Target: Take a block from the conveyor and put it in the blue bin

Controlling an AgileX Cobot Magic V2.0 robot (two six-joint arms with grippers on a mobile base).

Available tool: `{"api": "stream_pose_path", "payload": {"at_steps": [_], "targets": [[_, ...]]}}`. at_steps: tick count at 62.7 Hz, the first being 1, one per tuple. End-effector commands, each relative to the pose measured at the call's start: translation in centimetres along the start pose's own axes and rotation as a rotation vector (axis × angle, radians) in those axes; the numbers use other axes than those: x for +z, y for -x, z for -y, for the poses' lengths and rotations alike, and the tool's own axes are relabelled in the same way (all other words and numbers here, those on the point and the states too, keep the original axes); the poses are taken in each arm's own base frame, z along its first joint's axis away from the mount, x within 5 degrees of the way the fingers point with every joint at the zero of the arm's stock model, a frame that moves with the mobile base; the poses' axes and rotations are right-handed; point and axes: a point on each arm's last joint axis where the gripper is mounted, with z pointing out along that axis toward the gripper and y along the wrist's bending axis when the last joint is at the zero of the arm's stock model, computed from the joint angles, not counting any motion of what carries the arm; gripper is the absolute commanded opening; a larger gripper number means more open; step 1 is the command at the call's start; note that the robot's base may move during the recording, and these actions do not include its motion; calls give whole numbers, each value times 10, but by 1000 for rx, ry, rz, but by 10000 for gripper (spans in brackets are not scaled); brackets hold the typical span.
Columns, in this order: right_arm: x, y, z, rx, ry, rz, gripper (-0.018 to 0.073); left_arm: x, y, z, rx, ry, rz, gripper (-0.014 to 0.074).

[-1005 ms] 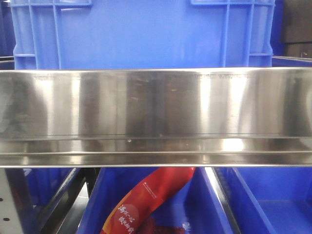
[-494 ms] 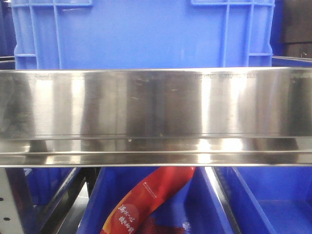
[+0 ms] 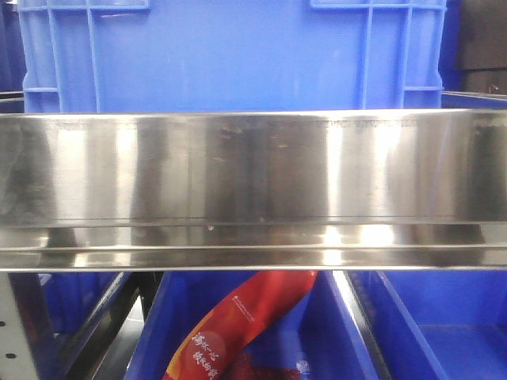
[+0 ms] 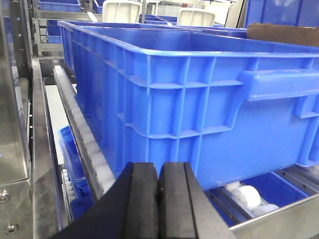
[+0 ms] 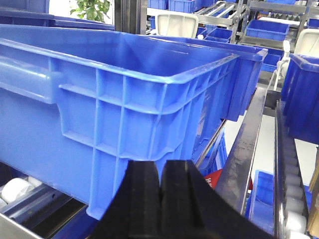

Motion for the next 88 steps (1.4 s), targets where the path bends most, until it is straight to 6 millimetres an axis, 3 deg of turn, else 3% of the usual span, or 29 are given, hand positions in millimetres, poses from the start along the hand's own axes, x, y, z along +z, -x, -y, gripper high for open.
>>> {"api": "stream_pose_path", "payload": {"at_steps": [1, 8, 24, 46, 88], "targets": [[-2, 0, 2, -8, -23, 62, -162, -1, 2, 1, -8, -5, 23, -111], [-7, -16, 8, -7, -88, 133, -162, -1, 2, 1, -8, -5, 23, -111], [-29, -55, 18, 88, -243, 118, -162, -1, 2, 1, -8, -5, 23, -111], [-52, -105, 17, 22, -384, 172, -162, -1, 2, 1, -8, -5, 23, -111], [-52, -107, 17, -11, -388, 153, -162, -1, 2, 0, -8, -5, 25, -111]]}}
